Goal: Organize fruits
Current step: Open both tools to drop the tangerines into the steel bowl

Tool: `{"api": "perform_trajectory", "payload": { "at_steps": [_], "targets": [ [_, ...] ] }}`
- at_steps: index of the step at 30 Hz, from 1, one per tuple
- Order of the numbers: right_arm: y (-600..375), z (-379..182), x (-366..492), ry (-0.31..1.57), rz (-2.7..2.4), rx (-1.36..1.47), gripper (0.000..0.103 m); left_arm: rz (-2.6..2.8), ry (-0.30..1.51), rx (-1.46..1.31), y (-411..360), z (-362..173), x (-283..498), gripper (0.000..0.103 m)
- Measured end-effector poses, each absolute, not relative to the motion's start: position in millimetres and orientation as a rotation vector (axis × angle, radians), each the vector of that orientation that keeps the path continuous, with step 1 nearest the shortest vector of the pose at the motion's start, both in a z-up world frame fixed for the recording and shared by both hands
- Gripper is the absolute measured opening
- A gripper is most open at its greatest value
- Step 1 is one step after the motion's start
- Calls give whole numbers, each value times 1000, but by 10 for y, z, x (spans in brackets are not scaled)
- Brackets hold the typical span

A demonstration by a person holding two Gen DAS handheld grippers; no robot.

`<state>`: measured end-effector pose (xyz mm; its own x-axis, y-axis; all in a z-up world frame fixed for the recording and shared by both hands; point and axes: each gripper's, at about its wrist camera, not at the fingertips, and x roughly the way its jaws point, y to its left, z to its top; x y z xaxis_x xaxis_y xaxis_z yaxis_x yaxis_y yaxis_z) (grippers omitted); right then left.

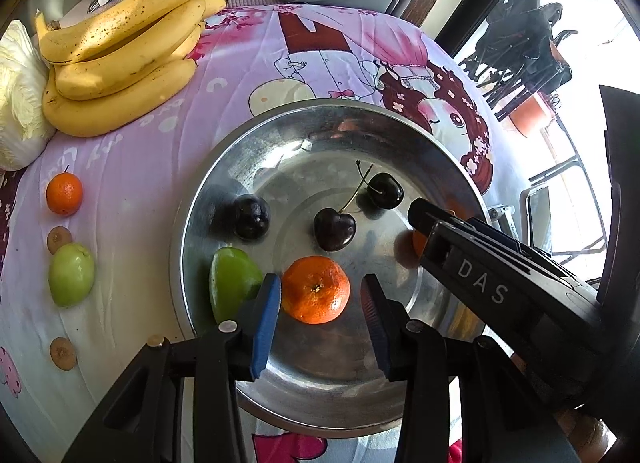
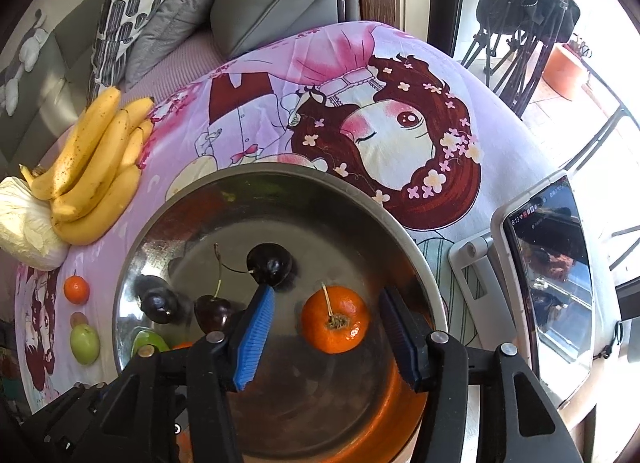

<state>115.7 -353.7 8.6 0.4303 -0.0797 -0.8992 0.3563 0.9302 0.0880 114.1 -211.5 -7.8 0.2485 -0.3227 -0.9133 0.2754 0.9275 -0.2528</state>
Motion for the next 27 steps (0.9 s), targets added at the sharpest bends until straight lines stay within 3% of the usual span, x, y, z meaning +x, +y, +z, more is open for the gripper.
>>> {"api": "perform_trajectory", "payload": {
  "at_steps": [27],
  "targets": [
    [-3435, 181, 1163, 1050, -240, 266, 60, -144, 1185, -206, -1270, 43, 1329, 44]
  ]
}}
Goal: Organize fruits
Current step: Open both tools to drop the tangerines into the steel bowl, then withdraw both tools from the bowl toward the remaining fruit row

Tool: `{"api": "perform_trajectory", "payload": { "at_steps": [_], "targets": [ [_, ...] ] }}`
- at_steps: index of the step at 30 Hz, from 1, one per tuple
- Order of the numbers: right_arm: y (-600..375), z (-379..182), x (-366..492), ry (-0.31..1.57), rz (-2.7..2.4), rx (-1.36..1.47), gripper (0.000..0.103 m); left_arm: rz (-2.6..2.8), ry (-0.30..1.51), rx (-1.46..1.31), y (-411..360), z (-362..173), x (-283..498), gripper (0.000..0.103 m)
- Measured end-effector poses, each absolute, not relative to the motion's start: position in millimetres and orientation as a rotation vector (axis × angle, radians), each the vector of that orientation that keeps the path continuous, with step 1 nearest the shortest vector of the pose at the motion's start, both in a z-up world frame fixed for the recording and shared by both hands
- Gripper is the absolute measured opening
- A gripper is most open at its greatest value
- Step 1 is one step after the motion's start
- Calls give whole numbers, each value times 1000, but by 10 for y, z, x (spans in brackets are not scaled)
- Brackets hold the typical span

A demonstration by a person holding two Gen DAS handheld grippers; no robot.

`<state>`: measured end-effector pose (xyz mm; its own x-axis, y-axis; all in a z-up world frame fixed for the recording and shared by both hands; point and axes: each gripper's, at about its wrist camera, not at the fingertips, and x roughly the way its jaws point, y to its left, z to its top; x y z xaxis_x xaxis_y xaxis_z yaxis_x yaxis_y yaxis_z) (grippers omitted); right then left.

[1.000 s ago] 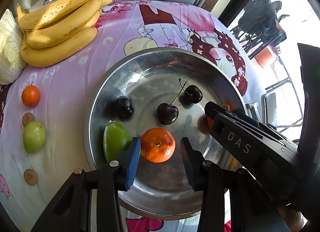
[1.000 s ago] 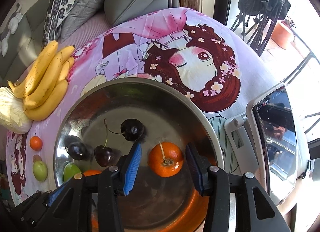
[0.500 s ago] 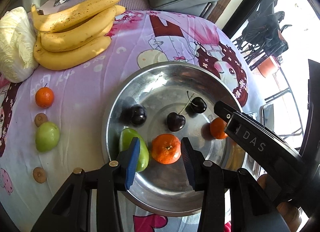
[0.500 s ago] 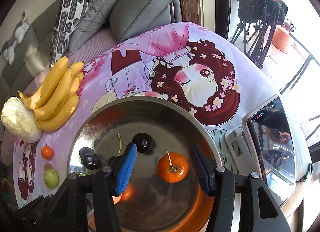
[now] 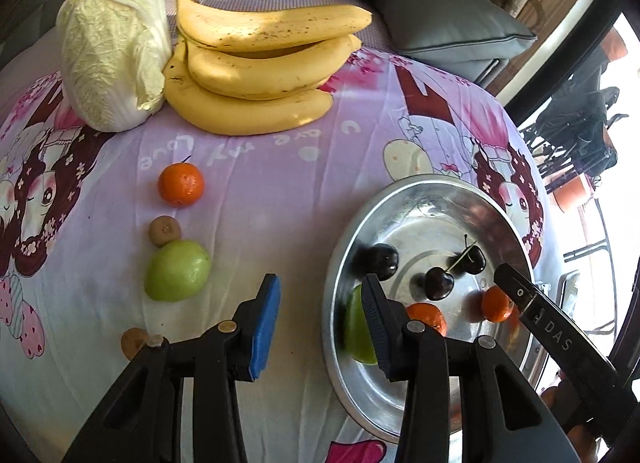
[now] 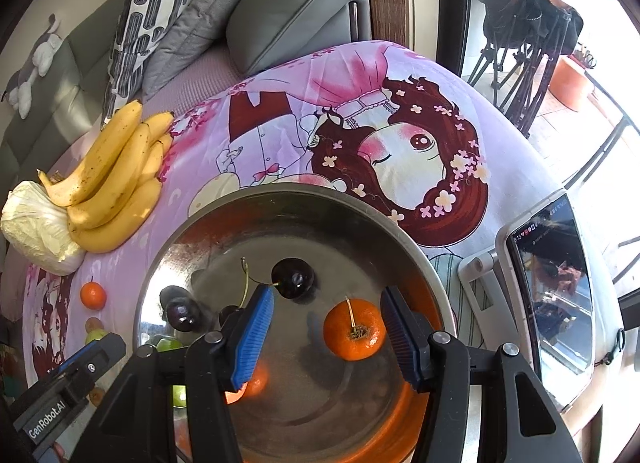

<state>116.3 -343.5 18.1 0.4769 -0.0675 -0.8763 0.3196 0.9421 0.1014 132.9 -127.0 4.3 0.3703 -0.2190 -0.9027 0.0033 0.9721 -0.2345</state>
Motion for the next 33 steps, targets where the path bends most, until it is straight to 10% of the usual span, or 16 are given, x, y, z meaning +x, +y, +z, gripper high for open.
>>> {"api": "perform_trajectory", "payload": {
  "at_steps": [23, 33],
  "targets": [
    [-3041, 107, 1231, 1077, -148, 142, 93, 80, 1250, -236, -909, -211, 1370, 86],
    [-3010, 74, 1245, 1088, -143, 122, 103, 102, 1248, -234, -857, -221, 1335, 86]
  ]
}}
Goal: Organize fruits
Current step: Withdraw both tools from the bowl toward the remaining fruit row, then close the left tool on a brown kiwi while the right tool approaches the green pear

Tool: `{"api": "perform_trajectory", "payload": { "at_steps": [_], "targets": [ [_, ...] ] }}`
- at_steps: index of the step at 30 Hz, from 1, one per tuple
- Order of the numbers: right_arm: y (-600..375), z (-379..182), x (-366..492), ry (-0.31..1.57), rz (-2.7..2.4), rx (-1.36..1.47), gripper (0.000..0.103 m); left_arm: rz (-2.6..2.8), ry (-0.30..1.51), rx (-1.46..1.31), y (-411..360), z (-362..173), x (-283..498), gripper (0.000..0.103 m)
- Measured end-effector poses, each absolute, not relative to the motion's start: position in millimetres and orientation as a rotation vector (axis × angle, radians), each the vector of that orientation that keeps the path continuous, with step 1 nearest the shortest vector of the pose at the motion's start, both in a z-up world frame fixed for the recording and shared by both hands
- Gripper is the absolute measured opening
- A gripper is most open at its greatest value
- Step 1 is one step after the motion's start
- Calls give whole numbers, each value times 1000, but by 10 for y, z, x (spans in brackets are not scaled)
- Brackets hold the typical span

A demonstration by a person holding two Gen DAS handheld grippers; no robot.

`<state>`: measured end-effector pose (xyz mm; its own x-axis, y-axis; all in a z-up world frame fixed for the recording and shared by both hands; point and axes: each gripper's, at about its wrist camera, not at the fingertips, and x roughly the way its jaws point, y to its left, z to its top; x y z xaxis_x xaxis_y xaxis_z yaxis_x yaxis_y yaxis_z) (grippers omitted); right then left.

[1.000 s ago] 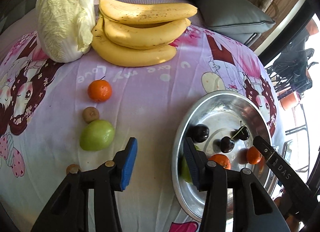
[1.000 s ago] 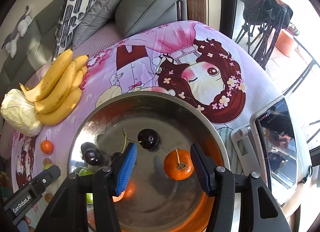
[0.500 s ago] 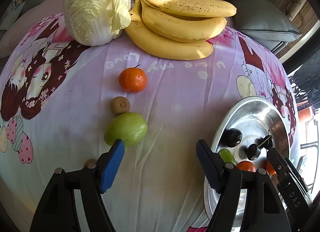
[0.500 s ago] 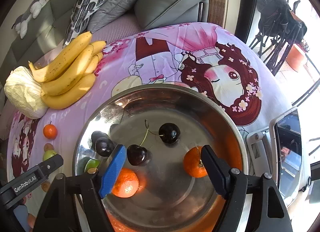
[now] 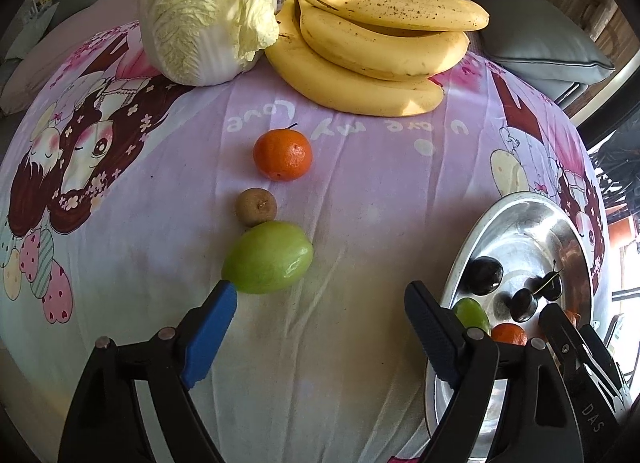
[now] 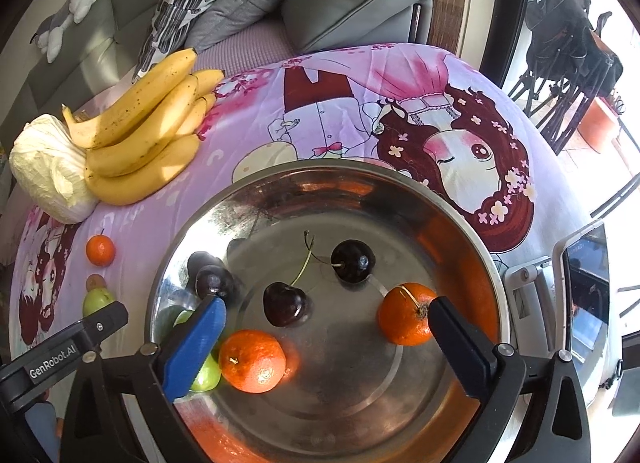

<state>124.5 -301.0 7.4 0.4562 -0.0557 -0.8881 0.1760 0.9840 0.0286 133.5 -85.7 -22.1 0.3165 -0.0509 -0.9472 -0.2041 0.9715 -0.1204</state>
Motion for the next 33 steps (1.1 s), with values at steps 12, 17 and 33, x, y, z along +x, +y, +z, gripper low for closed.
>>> {"api": "perform_trajectory", "payload": {
  "at_steps": [12, 17, 33],
  "targets": [
    [-2998, 52, 1237, 1094, -145, 116, 103, 102, 1241, -214, -902, -230, 1367, 98],
    [-2986, 51, 1233, 1091, -131, 120, 103, 98, 1235, -213, -894, -219, 1351, 98],
    [-2720, 118, 1211, 1059, 13, 142, 103, 109, 1216, -242, -701, -151, 1273, 98]
  ]
}}
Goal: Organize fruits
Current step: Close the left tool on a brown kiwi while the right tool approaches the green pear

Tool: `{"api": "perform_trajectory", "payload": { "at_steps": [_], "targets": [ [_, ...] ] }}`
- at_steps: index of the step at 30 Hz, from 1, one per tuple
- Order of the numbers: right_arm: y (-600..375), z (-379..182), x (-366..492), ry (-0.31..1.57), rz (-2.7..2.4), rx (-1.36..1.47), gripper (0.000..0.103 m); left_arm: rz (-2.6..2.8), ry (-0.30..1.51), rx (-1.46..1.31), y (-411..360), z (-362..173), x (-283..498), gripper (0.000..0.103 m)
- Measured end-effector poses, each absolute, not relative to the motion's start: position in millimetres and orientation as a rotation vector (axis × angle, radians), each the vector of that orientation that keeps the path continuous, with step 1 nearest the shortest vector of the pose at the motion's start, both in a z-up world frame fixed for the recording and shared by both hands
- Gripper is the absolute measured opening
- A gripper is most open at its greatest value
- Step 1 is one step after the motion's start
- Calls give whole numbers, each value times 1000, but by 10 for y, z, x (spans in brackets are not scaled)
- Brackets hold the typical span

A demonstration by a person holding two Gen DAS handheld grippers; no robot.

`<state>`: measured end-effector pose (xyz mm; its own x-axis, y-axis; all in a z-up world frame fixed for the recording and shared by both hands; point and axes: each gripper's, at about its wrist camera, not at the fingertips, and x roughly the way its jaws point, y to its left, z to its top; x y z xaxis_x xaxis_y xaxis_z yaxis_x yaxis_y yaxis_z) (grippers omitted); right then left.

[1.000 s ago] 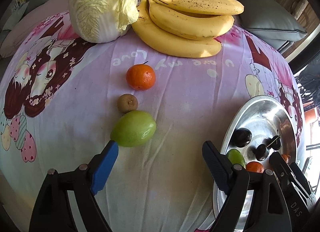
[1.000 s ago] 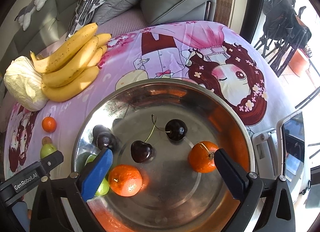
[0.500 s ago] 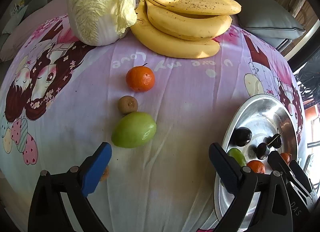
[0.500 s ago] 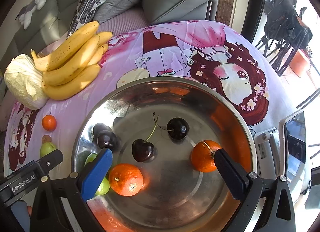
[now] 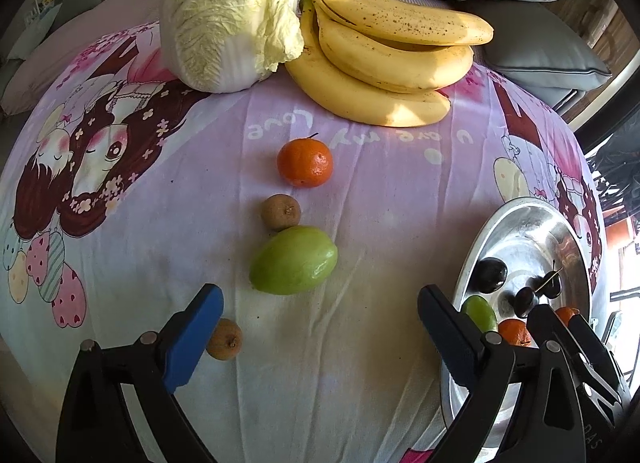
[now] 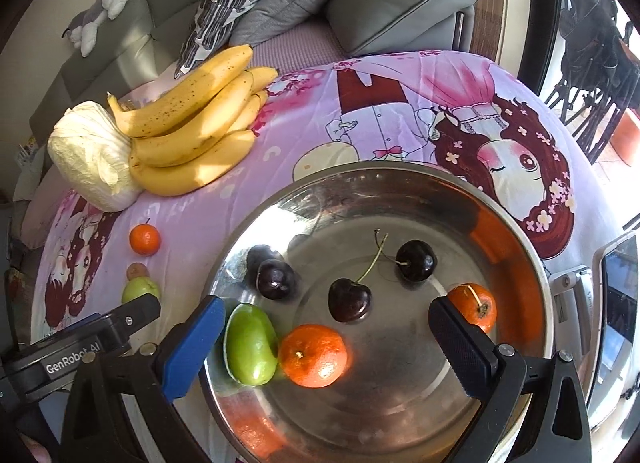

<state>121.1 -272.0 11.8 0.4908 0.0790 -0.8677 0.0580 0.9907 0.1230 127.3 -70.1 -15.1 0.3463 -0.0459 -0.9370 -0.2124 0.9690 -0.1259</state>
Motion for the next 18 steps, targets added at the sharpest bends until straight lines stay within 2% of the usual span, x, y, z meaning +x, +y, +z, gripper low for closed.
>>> {"api": "perform_trajectory", "payload": {
  "at_steps": [18],
  "targets": [
    [-2083, 155, 1124, 1033, 199, 38, 103, 189, 1172, -296, -220, -108, 1079, 98]
  ]
}}
